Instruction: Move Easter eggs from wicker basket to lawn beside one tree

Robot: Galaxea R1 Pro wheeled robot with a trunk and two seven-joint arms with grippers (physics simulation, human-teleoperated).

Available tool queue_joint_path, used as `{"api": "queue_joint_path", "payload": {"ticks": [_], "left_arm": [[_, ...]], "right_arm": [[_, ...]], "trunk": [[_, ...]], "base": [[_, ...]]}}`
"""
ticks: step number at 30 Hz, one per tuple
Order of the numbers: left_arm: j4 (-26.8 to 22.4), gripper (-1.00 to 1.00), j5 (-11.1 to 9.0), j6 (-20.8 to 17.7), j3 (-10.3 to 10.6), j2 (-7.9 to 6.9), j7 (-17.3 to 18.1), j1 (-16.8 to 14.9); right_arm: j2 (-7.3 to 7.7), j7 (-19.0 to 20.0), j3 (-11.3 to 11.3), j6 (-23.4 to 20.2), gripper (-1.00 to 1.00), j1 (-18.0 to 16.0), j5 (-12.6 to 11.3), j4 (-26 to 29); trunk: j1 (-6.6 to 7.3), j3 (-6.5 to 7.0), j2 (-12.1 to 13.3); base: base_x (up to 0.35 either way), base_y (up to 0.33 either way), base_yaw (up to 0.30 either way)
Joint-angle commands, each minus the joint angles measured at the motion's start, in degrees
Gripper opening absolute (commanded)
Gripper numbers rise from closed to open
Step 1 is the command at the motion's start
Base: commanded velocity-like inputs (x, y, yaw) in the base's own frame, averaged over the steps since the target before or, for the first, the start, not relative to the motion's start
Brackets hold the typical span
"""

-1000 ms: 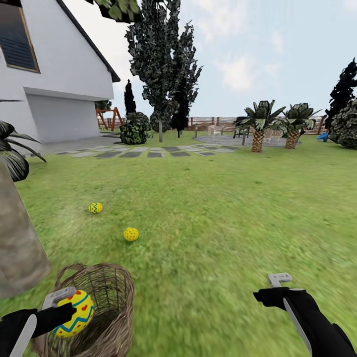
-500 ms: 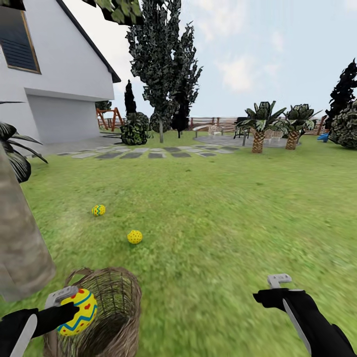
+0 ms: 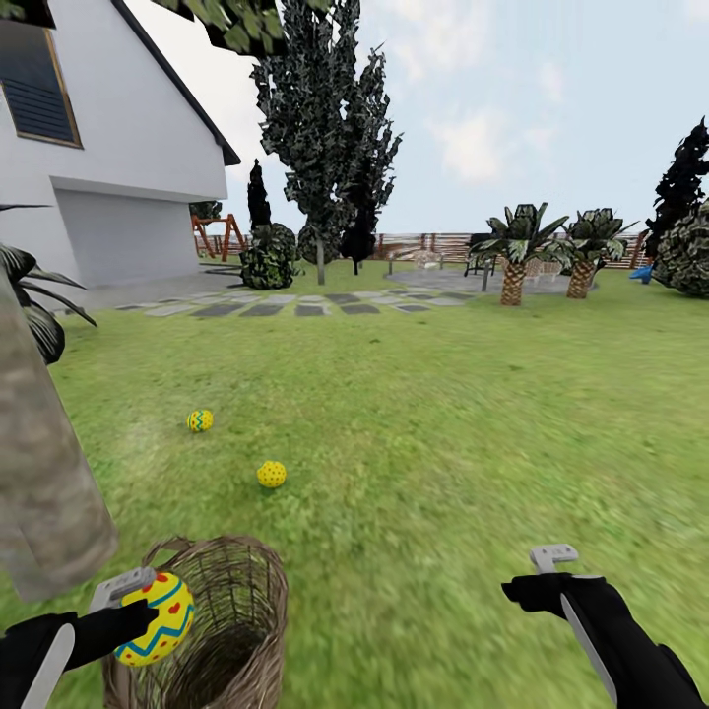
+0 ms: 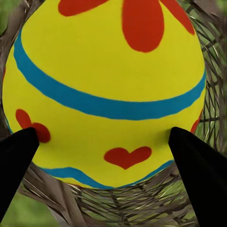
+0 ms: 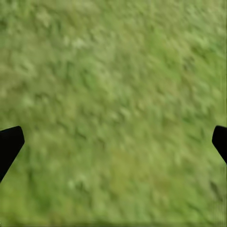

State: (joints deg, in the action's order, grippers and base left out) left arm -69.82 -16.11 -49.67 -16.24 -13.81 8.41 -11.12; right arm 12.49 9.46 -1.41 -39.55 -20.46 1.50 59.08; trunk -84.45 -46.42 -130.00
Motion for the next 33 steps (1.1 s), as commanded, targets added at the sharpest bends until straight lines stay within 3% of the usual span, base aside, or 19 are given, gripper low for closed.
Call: {"api": "queue_joint_path", "payload": {"ticks": [1,6,23,27,33], "left_arm": [[0.0,-1.00,0.4,-0.3,-0.1,0.05,0.5,0.0],[0.0,-1.00,0.4,-0.2,-0.1,1.17,0.5,0.0],[-0.1,-1.00,0.4,-0.3,-0.1,1.26,0.5,0.0],[0.1,-1.00,0.6,-0.5,-0.1,1.08,6.2,0.0],[0.1,-1.00,0.7,-0.6,-0.1,1.07,7.1,0.0]], "right_arm": [[-0.01,0.3,-0.1,-0.3,1.00,0.0,0.2,0.1],[0.15,0.3,-0.1,-0.4,1.00,0.0,0.2,0.1],[0.12,0.3,-0.1,-0.4,1.00,-0.1,0.3,0.1],[0.22,0.3,-0.1,-0.4,1.00,-0.1,0.2,0.1],[0.36,0.4,-0.2,-0.5,1.00,0.0,0.0,0.2]], "trunk": [[0.24,0.12,0.4],[1.33,1.02,2.4],[5.07,4.03,9.2],[5.95,4.75,10.8],[7.26,5.82,13.2]], "base": [[0.000,0.000,0.005],[0.000,0.000,0.199],[0.000,0.000,0.144],[-0.018,0.000,0.290],[-0.110,0.001,0.188]]}}
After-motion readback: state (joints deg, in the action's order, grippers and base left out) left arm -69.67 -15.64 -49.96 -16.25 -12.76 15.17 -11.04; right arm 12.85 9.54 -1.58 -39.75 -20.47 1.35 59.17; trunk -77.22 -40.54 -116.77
